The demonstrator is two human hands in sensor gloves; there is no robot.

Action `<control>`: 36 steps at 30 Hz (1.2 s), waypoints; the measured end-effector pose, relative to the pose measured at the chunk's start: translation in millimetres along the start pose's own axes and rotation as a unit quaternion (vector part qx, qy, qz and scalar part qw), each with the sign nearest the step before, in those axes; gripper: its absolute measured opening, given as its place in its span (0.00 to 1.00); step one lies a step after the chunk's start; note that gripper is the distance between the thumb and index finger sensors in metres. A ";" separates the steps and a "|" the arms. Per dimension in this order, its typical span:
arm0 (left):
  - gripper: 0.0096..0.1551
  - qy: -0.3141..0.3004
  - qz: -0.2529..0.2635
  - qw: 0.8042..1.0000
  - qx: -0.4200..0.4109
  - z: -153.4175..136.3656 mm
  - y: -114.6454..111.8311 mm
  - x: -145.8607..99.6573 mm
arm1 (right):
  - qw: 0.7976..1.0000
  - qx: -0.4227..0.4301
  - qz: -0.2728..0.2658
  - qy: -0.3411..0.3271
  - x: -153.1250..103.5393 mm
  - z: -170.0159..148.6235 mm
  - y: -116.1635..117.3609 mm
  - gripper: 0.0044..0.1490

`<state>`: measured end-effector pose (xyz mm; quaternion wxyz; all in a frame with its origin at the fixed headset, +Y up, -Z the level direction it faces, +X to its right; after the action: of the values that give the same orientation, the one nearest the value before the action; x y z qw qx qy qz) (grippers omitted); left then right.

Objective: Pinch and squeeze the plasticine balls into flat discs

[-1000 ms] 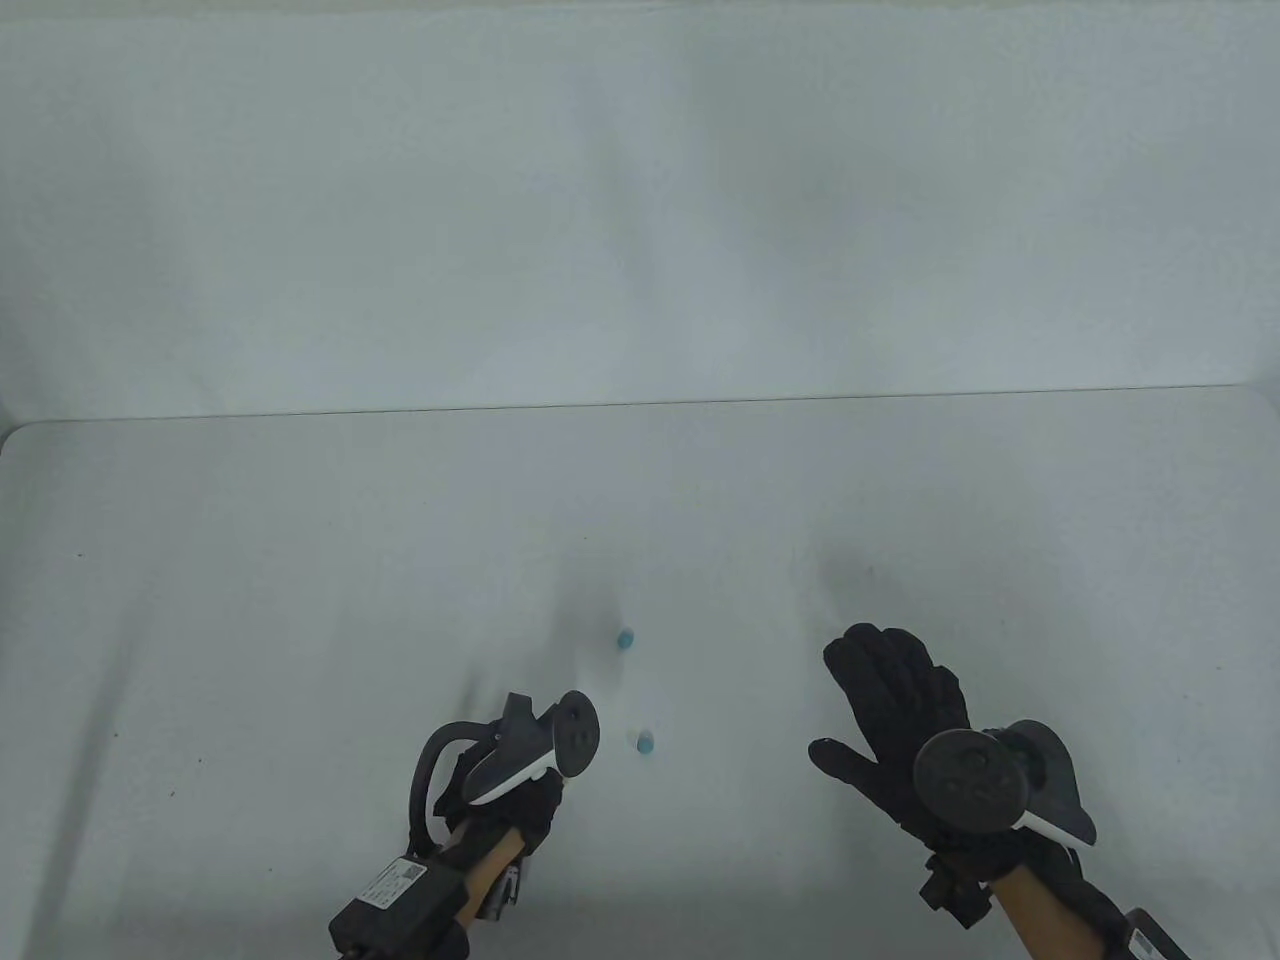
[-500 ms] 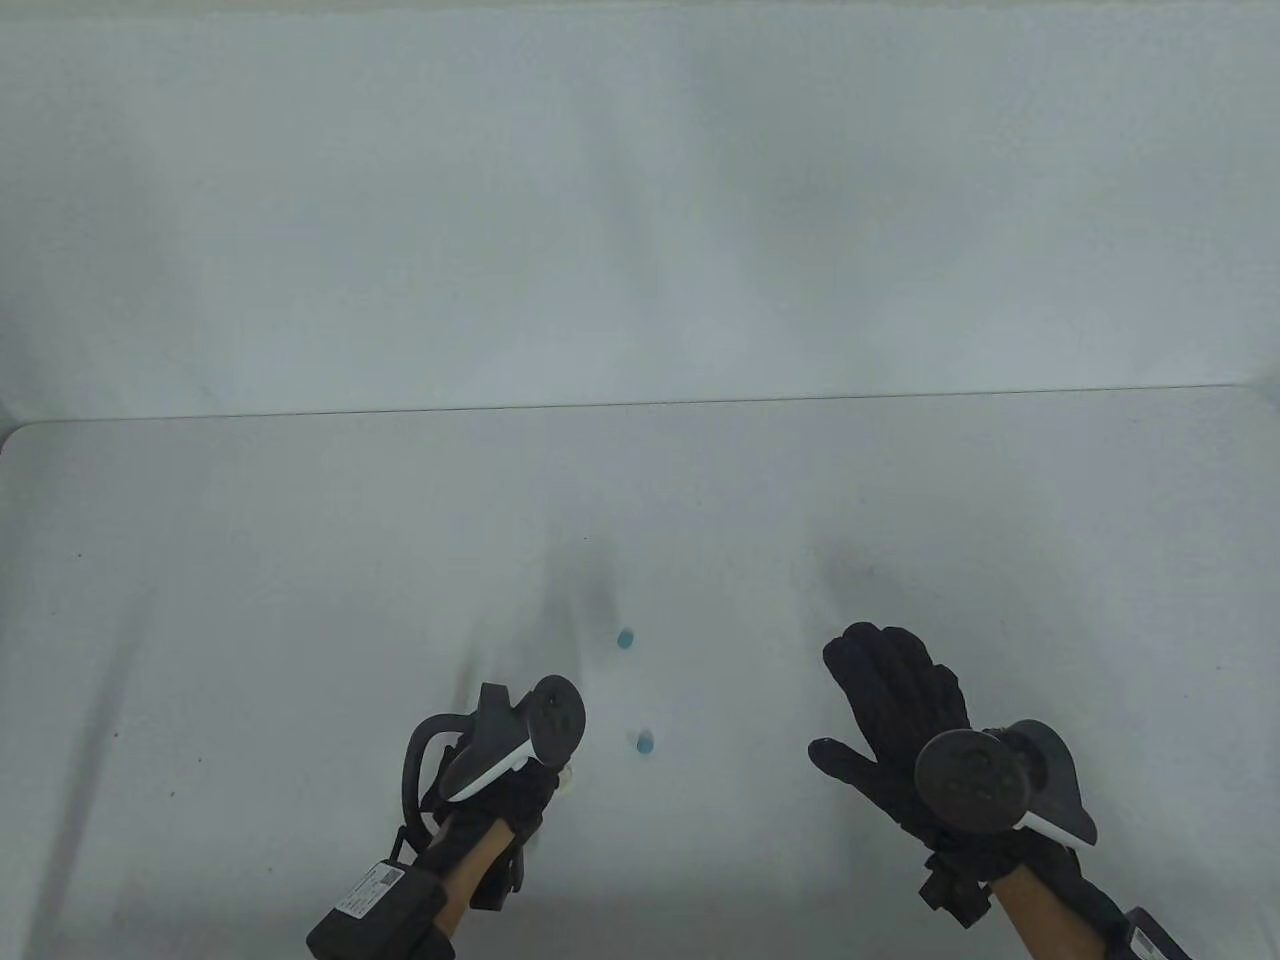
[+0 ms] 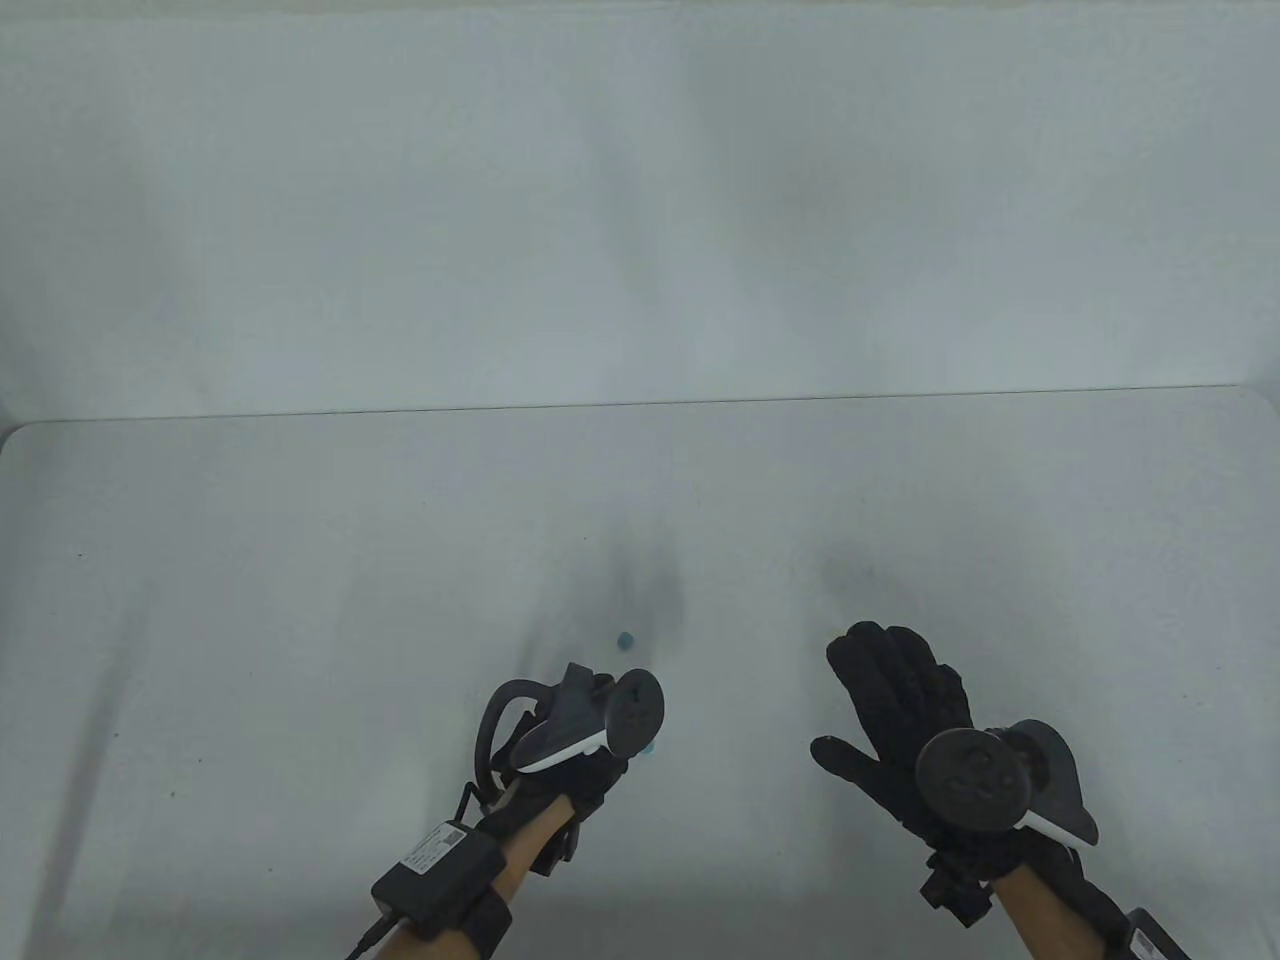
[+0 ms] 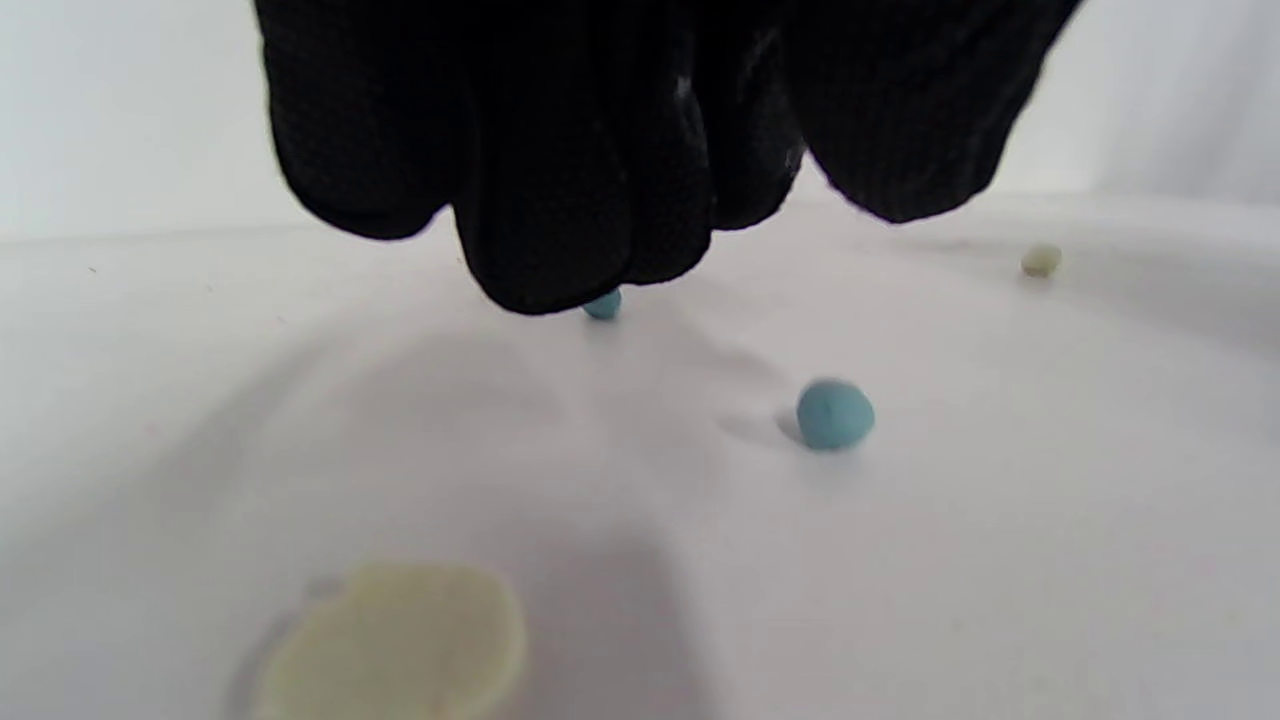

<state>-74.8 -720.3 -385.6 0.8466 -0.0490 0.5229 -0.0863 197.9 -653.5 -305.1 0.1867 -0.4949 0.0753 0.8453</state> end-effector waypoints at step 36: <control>0.33 -0.015 0.032 0.946 -0.321 -49.2 35.2 -21.4 | 0.999 0.018 -0.020 0.023 -1.5 -8.9 -9.6 0.53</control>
<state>-124.8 -681.3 -395.0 0.7959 -0.3025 0.5118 0.1144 209.4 -647.8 -307.7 0.2106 -0.5121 0.0850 0.8284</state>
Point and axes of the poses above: the tracker on the back of each hand, its own z axis roughly to the thumb side, its own x axis roughly from the wrist to the fingertips, y = z × x, the point moved 2 cm from there along x, roughly from the wrist to the fingertips, and after that the axes turned 3 degrees about -y, right-handed, at the moved point
